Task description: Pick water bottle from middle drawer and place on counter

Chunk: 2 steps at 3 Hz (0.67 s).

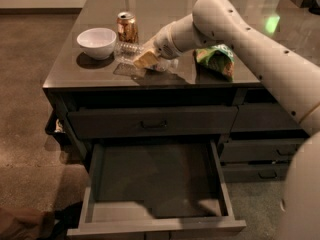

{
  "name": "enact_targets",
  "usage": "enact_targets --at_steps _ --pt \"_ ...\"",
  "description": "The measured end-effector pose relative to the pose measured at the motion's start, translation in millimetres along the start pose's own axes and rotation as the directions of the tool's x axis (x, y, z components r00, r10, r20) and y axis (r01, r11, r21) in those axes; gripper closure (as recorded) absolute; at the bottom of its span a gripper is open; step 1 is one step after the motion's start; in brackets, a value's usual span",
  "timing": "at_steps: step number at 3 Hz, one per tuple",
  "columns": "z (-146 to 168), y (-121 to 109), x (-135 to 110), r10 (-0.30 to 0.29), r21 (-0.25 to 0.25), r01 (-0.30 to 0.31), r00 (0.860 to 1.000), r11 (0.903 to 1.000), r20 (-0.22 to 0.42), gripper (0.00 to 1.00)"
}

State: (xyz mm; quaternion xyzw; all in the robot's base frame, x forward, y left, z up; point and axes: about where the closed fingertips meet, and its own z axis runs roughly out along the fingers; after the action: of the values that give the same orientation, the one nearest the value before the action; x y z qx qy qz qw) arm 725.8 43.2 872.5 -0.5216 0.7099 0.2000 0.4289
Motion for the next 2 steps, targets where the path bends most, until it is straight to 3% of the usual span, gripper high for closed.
enact_targets --at_steps 2 --pt "0.4 -22.6 16.7 0.040 0.024 -0.039 0.998 0.9990 -0.058 0.58"
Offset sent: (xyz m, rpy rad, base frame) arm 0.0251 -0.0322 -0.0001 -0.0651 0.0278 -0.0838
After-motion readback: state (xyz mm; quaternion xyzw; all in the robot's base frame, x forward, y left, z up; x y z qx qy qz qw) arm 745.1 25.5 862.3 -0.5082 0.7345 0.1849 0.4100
